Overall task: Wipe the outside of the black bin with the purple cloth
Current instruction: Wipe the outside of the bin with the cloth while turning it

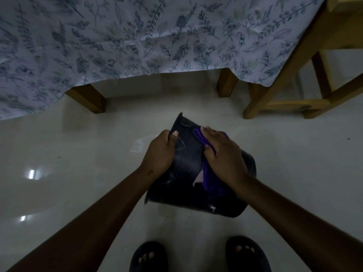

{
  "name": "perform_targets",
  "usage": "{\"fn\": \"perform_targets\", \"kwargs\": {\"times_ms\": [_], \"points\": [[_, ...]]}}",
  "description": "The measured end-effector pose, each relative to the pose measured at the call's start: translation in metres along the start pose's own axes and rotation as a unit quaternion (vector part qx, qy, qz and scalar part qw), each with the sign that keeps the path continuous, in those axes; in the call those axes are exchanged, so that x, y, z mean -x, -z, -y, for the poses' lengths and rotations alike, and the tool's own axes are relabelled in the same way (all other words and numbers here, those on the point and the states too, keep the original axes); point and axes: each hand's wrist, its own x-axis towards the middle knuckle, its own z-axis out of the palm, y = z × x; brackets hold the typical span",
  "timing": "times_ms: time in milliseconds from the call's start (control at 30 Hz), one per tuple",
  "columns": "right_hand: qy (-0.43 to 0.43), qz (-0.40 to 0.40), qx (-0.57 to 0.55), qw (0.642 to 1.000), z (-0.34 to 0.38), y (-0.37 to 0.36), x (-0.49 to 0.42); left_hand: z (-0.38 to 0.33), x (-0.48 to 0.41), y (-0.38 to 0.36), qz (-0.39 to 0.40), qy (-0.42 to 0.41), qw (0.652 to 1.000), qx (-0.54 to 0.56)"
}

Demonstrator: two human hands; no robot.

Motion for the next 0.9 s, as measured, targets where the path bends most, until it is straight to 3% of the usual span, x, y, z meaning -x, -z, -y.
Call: {"fn": "perform_targets", "kwargs": {"times_ms": [100,267,400,467,567,733,900], "points": [[0.035,-0.014,0.076,0.996,0.011,-0.015,0.047,-0.004,-0.008,-0.001,0.002,0.004,1.0,-0.018],[0.074,0.001,0.076,0.994,0.006,-0.016,0.064,0.001,-0.002,0.0,-0.001,-0.021,1.0,-0.004],[-0.031,0.0,-0.035,0.999,0.002,0.004,-0.001,0.004,0.006,0.001,-0.001,-0.025,1.0,-0.005],[-0.048,-0.012,-0.028,0.998,0.006,0.0,0.002,0.006,0.007,0.001,-0.001,-0.025,1.0,-0.009],[0.04,-0.012,0.078,0.996,0.019,-0.021,0.056,0.01,0.007,0.002,0.006,-0.034,0.999,-0.026],[0.142,0.01,0.11,0.984,0.008,-0.024,0.067,0.01,0.006,0.002,0.001,-0.035,0.999,-0.024],[0.054,0.023,0.013,0.998,-0.002,-0.003,0.016,0.006,0.007,0.001,0.0,-0.033,0.999,-0.006]]}}
